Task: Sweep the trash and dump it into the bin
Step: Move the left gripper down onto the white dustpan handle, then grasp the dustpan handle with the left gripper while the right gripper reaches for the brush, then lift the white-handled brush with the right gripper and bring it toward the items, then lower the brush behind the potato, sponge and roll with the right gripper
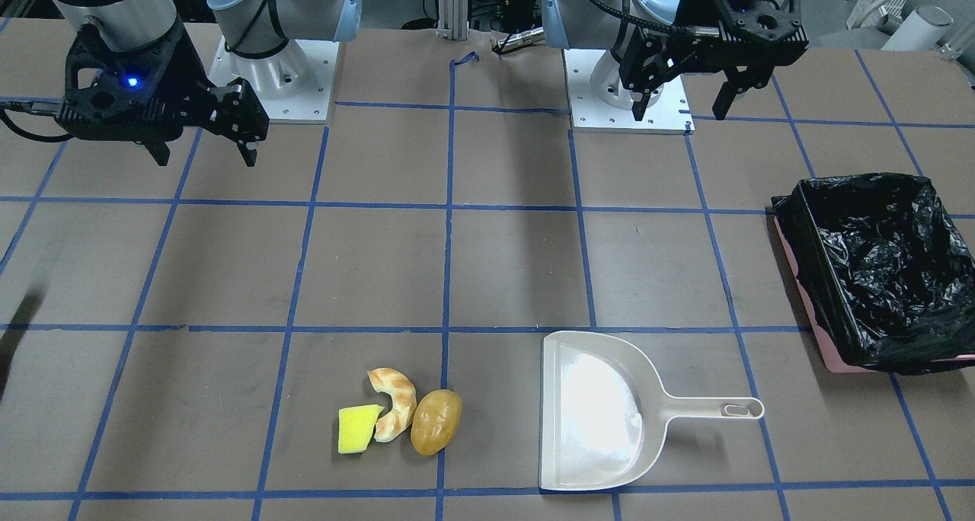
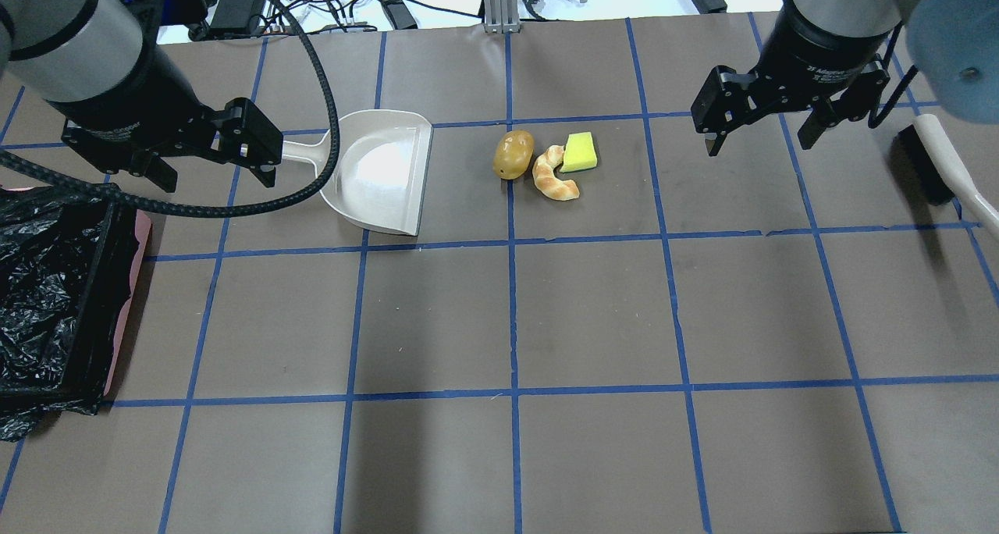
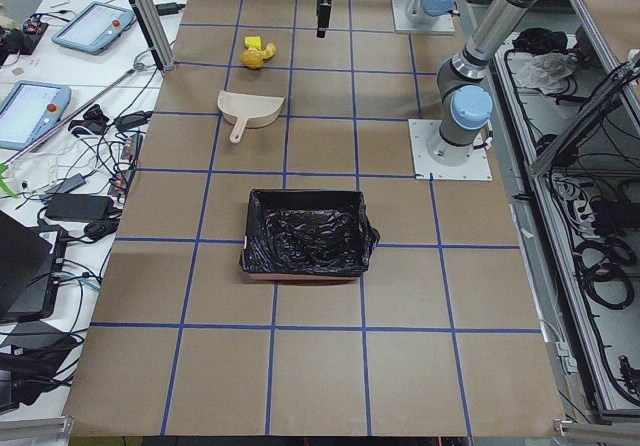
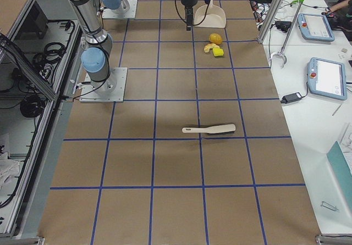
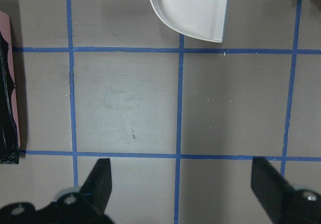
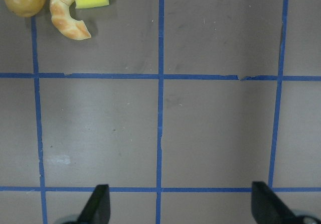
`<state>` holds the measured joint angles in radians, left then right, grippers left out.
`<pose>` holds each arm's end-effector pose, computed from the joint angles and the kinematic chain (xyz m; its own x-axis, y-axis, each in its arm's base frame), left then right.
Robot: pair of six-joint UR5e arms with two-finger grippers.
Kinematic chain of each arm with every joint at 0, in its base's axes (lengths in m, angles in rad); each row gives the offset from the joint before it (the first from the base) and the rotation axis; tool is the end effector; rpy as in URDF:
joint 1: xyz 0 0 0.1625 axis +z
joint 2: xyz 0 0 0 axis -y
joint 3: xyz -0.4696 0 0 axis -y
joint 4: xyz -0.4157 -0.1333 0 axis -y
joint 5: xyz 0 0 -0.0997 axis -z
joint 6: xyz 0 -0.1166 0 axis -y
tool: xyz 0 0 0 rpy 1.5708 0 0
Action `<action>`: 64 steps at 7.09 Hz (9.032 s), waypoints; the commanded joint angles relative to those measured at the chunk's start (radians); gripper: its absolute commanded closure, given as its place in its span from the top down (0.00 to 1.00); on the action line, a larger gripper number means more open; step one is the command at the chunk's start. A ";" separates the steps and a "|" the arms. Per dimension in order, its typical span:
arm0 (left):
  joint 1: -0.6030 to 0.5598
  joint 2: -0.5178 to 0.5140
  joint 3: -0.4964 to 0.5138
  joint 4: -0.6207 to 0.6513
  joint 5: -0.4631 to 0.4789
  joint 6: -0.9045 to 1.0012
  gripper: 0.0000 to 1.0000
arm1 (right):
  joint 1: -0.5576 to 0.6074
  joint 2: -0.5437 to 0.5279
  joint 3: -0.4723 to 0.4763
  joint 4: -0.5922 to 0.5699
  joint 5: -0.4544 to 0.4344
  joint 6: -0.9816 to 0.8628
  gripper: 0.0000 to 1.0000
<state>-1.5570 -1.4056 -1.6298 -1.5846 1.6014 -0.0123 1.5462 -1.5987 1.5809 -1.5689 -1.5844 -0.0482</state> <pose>-0.1236 -0.4479 0.5629 -0.9992 -0.0289 -0.0293 -0.0260 0.9954 -0.0926 0.1193 -0.5072 0.5243 -0.9996 -0.0234 0.0144 -0.0236 0.9996 -0.0152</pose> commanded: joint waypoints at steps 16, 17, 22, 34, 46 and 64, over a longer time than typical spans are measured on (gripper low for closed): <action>0.153 -0.541 -0.022 0.553 0.018 1.545 1.00 | -0.413 0.060 0.001 -0.051 0.003 -0.367 1.00; 0.153 -0.579 -0.021 0.583 0.038 1.691 1.00 | -0.467 0.094 0.002 -0.077 0.001 -0.475 1.00; 0.127 -0.639 -0.015 0.693 0.066 1.805 1.00 | -0.685 0.302 0.002 -0.231 0.000 -0.853 1.00; 0.180 -0.699 0.015 0.729 0.015 1.801 0.70 | -0.703 0.530 0.042 -0.448 -0.144 -0.806 0.96; 0.173 -0.702 0.028 0.727 0.017 1.802 0.55 | -0.605 0.387 0.031 -0.376 -0.177 -0.797 0.00; 0.163 -0.694 0.028 0.726 0.023 1.796 0.23 | -0.015 0.418 0.057 -0.152 0.064 -0.020 0.00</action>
<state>-1.3937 -2.0978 -1.6015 -0.8590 1.6248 1.7857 1.5055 -1.1818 1.6366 -1.7224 -1.5222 -0.1308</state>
